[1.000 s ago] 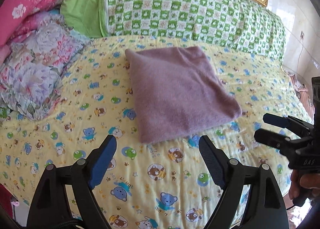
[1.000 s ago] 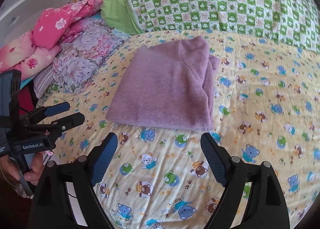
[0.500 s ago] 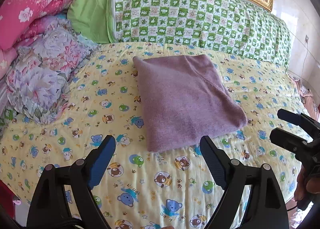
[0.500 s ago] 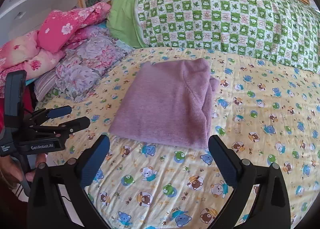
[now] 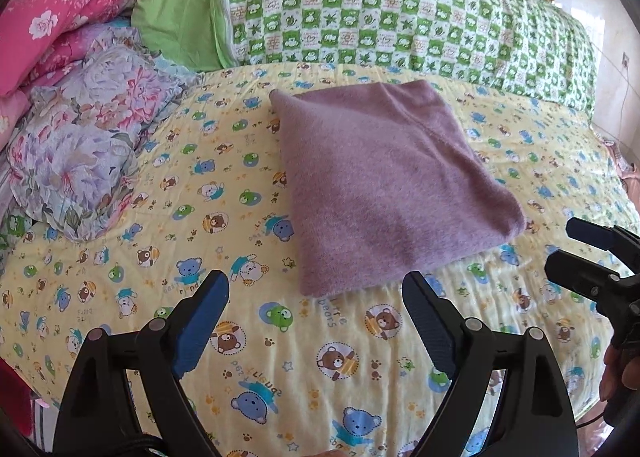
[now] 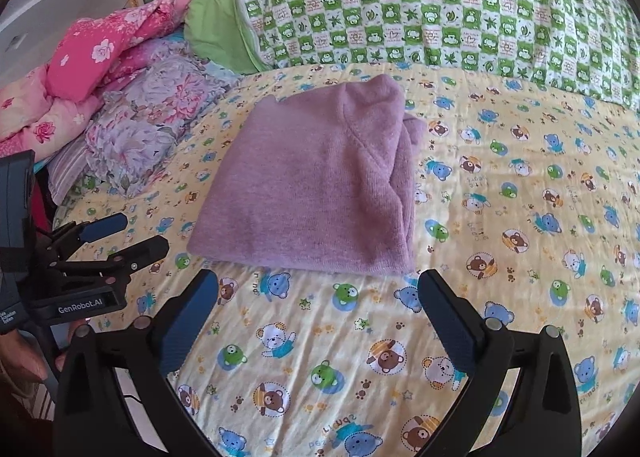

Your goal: Fold small clothes

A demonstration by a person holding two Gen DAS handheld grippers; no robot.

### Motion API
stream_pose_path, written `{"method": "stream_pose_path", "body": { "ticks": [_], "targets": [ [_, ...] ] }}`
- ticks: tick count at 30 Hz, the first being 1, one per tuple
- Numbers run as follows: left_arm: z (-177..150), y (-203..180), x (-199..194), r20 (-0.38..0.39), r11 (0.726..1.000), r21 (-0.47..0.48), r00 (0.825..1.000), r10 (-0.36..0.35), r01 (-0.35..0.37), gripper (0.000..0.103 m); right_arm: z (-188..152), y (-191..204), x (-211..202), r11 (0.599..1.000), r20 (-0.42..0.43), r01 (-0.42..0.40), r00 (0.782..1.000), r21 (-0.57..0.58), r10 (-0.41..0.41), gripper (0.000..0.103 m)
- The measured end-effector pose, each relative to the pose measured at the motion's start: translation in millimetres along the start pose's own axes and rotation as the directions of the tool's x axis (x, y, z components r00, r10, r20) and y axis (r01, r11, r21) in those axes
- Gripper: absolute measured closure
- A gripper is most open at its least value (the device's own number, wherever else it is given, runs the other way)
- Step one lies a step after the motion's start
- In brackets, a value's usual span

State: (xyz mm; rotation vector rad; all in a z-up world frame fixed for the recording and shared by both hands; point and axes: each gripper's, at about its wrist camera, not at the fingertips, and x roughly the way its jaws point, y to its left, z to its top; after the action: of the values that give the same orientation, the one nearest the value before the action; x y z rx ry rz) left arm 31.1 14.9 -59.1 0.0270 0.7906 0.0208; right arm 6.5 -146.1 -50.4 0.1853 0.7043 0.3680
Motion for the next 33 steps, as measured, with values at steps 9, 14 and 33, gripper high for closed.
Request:
{"method": "stream_pose_path", "body": {
  "ticks": [9, 14, 33],
  "targets": [
    [-1, 1, 19, -0.033, 1.0, -0.011, 0.999, 0.021, -0.022, 0.013, -4, 2, 19, 1.0, -0.027, -0.008, 1.0, -0.02, 0.007, 0.003],
    [-1, 0, 24, -0.038, 1.0, -0.013, 0.999, 0.025, -0.025, 0.013, -5, 3, 24, 0.999, -0.025, -0.017, 1.0, -0.027, 0.016, 0.003],
    [5, -2, 32, -0.044, 0.999, -0.013, 0.999, 0.03, -0.031, 0.013, 3, 0, 38, 1.0, -0.031, -0.021, 0.999, -0.02, 0.021, 0.003]
  ]
}}
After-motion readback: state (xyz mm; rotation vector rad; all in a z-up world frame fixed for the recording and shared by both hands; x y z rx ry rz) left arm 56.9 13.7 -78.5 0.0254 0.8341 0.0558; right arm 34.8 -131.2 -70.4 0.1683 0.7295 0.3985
